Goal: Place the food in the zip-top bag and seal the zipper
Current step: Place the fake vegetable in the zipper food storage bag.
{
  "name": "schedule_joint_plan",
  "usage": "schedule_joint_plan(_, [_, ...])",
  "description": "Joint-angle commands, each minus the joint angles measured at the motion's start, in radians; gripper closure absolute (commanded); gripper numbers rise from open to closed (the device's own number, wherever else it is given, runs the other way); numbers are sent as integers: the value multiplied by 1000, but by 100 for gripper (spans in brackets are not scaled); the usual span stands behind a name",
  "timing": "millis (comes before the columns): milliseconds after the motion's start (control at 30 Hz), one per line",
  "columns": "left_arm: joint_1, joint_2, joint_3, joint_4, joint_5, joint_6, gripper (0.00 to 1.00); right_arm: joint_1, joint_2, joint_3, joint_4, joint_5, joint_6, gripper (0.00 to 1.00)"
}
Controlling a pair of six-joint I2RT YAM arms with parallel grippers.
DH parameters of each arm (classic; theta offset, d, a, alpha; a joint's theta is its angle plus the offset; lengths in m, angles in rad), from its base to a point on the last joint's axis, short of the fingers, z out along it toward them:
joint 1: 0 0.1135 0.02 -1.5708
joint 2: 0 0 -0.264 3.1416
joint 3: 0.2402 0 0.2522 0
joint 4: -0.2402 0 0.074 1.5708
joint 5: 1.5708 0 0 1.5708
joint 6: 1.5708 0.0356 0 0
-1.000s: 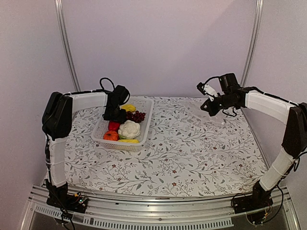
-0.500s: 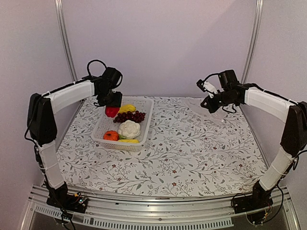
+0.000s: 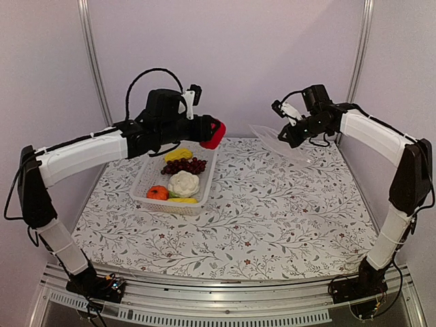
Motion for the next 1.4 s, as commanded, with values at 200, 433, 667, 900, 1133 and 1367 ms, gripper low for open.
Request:
schedule_joint_plan(200, [-130, 37, -182, 834, -9, -253, 52, 47, 86, 130, -67, -69, 142, 100])
schedule_joint_plan(433, [-131, 204, -118, 1035, -12, -388, 62, 47, 87, 127, -65, -155, 212, 100])
schedule_joint_plan(667, [-141, 346, -9, 1021, -9, -396, 69, 48, 78, 134, -54, -211, 267, 100])
schedule_joint_plan(900, [-153, 398, -7, 991, -55, -375, 75, 47, 47, 133, -39, -200, 308, 100])
schedule_joint_plan(1133, [-186, 421, -10, 922, -174, -336, 80, 40, 8, 130, -17, -180, 328, 100])
schedule_joint_plan(1367, [-187, 470, 87, 732, -238, -366, 80, 41, -22, 120, -8, -205, 321, 100])
